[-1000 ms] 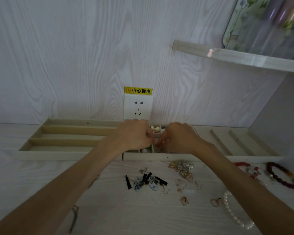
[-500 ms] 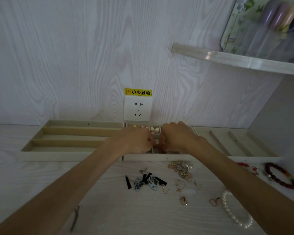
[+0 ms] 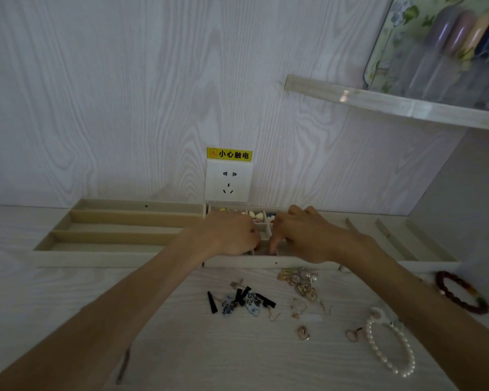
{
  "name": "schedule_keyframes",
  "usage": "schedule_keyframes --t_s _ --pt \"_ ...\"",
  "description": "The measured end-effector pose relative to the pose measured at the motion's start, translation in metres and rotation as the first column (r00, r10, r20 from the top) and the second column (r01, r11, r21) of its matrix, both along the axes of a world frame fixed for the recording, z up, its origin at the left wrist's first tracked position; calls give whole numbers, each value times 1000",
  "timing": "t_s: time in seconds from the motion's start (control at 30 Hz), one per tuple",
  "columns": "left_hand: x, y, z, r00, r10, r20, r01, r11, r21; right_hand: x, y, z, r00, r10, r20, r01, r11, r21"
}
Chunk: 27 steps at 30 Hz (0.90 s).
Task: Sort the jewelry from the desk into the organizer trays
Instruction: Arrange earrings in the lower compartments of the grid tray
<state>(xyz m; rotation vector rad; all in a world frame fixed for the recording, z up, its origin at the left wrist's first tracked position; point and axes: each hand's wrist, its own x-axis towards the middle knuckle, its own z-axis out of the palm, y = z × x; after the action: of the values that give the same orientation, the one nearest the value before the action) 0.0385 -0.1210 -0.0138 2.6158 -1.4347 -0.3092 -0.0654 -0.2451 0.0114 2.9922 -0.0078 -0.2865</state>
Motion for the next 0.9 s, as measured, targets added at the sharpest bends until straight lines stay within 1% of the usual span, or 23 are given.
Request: schedule_keyframes --t_s 0.1,0.23,0.47,0.53,0.67,0.83,0.9 --pt "4 1 -1 1000 1 -14 -2 1000 -30 2 0 -4 1000 -15 13 15 1000 -4" --pt "4 5 -1 1000 -12 23 13 997 -79 2 2 -4 998 -57 25 56 998 22" --pt "2 7 0 1000 5 21 -3 997 -83 -3 0 -2 997 -73 13 72 996 55" --pt "2 9 0 1000 7 8 -6 996 -94 -6 0 1 996 -85 7 84 991 104" --pt "-3 16 5 1000 -4 -31 0 993 -120 -16 -6 12 990 -121 71 105 976 189" --pt "-9 18 1 999 -40 -32 38 998 -45 -33 -11 20 985 -146 93 122 967 226" --pt "-11 19 4 999 -35 -15 33 994 -100 -43 -12 21 984 -151 95 123 960 251"
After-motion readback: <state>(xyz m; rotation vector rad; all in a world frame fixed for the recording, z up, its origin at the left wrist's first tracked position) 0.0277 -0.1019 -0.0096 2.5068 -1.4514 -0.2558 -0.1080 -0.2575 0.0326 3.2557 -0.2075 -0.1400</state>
